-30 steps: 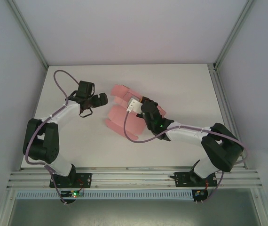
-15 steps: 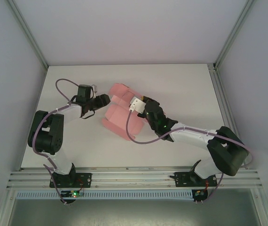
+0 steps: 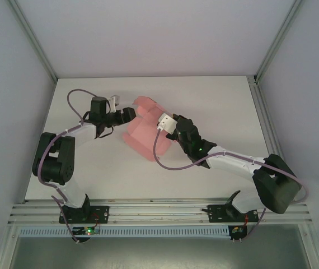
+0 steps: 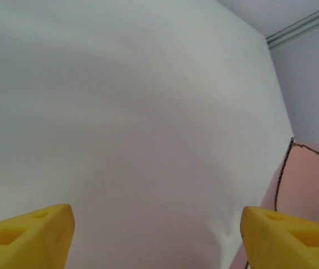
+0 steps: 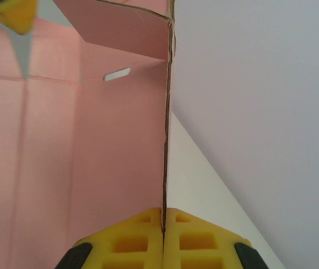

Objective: Assemble paper box

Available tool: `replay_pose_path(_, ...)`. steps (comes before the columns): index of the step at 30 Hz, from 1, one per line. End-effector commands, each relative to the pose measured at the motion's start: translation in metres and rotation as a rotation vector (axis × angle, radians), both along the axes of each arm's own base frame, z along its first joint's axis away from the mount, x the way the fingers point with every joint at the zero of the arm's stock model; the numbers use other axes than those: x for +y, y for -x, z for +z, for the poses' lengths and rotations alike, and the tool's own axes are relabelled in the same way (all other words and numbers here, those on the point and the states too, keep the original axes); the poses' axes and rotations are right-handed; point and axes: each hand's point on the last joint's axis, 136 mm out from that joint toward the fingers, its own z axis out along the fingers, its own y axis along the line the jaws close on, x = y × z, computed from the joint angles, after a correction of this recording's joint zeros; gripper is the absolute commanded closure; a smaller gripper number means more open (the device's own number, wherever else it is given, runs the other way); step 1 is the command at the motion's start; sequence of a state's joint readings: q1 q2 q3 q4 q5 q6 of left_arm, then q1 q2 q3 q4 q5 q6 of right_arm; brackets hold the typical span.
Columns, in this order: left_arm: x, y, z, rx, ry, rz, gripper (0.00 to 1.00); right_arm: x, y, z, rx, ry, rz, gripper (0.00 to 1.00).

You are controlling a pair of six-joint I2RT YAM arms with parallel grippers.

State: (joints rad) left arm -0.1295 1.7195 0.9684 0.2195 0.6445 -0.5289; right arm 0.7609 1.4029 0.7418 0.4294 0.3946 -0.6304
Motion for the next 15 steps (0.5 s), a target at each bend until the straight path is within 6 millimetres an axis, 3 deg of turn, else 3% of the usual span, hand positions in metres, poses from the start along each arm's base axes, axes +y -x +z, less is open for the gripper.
replay_pose_path(1, -0.012, -0.006, 0.022, -0.063, 0.047, -0.085, 0.24, -0.002, 0.004, -0.008, 0.029, 0.008, 0.010, 1.00)
replay_pose_path(6, 0.032, 0.021, 0.010, -0.020, -0.236, 0.050, 0.22, -0.014, 0.001, -0.007, 0.032, 0.006, -0.028, 1.00)
replay_pose_path(8, 0.038, 0.037, 0.011, -0.030, -0.271, 0.055, 0.18, -0.016, 0.000, -0.006, 0.036, -0.008, -0.026, 1.00)
replay_pose_path(11, 0.025, 0.046, 0.020, -0.074, -0.194, 0.006, 0.17, -0.011, 0.003, -0.003, 0.036, -0.024, 0.003, 1.00)
replay_pose_path(15, 0.001, 0.037, 0.030, -0.103, -0.077, -0.076, 0.17, -0.005, 0.005, 0.002, 0.043, -0.061, 0.036, 1.00)
